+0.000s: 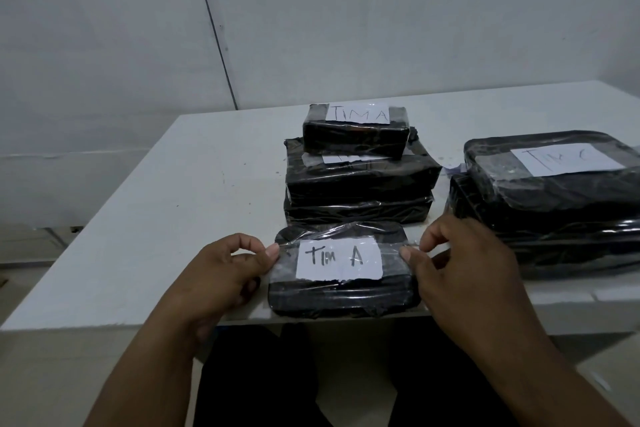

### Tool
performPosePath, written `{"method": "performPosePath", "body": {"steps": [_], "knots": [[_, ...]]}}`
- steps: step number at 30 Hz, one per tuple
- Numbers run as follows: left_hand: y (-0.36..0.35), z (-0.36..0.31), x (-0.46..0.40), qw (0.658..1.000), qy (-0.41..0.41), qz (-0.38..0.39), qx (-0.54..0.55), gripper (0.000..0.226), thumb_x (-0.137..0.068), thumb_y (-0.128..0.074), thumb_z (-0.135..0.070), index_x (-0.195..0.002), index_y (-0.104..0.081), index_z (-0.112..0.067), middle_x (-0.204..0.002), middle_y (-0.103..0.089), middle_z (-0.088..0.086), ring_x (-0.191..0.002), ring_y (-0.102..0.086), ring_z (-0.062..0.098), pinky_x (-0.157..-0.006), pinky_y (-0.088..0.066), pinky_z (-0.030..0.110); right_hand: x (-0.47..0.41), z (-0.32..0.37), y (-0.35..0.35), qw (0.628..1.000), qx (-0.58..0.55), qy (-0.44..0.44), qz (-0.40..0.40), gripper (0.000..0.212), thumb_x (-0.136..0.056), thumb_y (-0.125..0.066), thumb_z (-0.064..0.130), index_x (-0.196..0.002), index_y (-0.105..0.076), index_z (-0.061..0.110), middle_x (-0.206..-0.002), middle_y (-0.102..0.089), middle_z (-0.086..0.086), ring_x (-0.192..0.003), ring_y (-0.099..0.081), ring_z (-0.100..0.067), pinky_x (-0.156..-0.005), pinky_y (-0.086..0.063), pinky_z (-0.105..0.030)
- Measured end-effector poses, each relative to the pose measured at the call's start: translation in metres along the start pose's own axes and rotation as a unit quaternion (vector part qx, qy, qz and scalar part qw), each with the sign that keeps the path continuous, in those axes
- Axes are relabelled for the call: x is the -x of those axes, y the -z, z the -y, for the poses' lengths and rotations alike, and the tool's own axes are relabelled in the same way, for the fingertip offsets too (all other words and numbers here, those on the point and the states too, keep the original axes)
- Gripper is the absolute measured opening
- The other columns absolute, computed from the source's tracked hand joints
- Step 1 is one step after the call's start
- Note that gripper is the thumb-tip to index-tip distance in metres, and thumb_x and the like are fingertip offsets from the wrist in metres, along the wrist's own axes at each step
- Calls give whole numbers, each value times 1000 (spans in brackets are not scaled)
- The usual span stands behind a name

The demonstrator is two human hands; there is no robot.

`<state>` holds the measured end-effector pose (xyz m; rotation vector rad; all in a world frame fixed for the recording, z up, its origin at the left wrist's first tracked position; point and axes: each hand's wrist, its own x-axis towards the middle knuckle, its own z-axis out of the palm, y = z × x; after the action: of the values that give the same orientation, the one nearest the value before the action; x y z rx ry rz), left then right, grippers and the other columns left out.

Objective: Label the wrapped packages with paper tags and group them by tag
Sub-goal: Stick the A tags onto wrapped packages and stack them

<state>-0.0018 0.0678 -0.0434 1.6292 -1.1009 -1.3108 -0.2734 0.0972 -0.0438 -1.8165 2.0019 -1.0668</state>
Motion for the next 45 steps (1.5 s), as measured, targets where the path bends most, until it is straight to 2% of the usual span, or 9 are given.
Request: {"method": "performPosePath", "body": {"steps": [11,22,25,27,30,32,34,39,45], "knots": [[7,8,-2,1000,-8,-5,-13,29,-91,-71,-32,-89,-69,-3,-57,-53,7,-41,-41,7,-40,-32,17,-5,6,3,999,35,0,28,22,-91,-72,36,-72,-75,25,-63,-66,12,-61,-56,6,-58,-37,-2],[6,10,11,997,-56,-15,-60,10,-95,-69,-9,-91,-78,-9,-71,-72,15,-56,-59,11,-54,-52,19,-6,2,3,988,24,-71,138,35,-102,-52,18,-69,-61,22,-66,-58,17,-61,-53,5,-56,-40,-2],[4,8,12,986,-80,-108,-100,11,-98,-66,-11,-97,-72,-20,-84,-76,10,-58,-66,12,-55,-52,22,-5,3,6,988,84,-23,127,37,-104,-48,20,-67,-55,20,-65,-58,9,-59,-52,-1,-55,-41,-12],[2,8,13,949,-150,-217,-174,14,-99,-63,-16,-96,-64,-30,-96,-70,-6,-79,-68,14,-64,-48,25,-2,6,5,993,82,34,74,26,-106,-43,26,-98,-67,22,-94,-68,2,-89,-64,-15,-71,-43,-16],[-5,3,25,887,-324,-213,-251,17,-101,-57,-24,-112,-62,-36,-120,-63,-19,-114,-58,4,-91,-48,27,6,22,7,986,82,94,109,54,-105,-22,45,-157,-30,35,-159,-34,6,-147,-26,-19,-116,-26,-30],[-19,4,33,849,-412,-101,-315,33,-102,-50,-32,-134,-60,-34,-147,-52,-19,-141,-41,2,-115,-34,25,13,30,1,962,128,149,190,61,-98,-4,57,-158,0,50,-168,12,19,-154,16,-12,-122,1,-32],[-34,6,39,825,-425,10,-372,48,-104,-38,-41,-151,-46,-37,-164,-30,-22,-155,-17,3,-124,-19,31,20,32,-10,940,165,181,236,66,-91,7,61,-156,9,52,-163,32,18,-149,36,-13,-121,14,-40],[-40,10,41,814,-323,77,-476,53,-96,-4,-61,-148,-4,-64,-160,5,-42,-149,19,-13,-128,4,31,27,29,-21,934,208,179,229,64,-94,-2,61,-158,1,50,-167,27,5,-150,34,-22,-120,12,-57],[-39,10,44,791,-279,49,-541,64,-89,11,-71,-151,11,-56,-159,16,-40,-143,30,-15,-127,8,32,23,27,-16,933,234,134,239,82,-86,3,78,-159,7,41,-166,32,1,-149,35,-21,-122,17,-52]]}}
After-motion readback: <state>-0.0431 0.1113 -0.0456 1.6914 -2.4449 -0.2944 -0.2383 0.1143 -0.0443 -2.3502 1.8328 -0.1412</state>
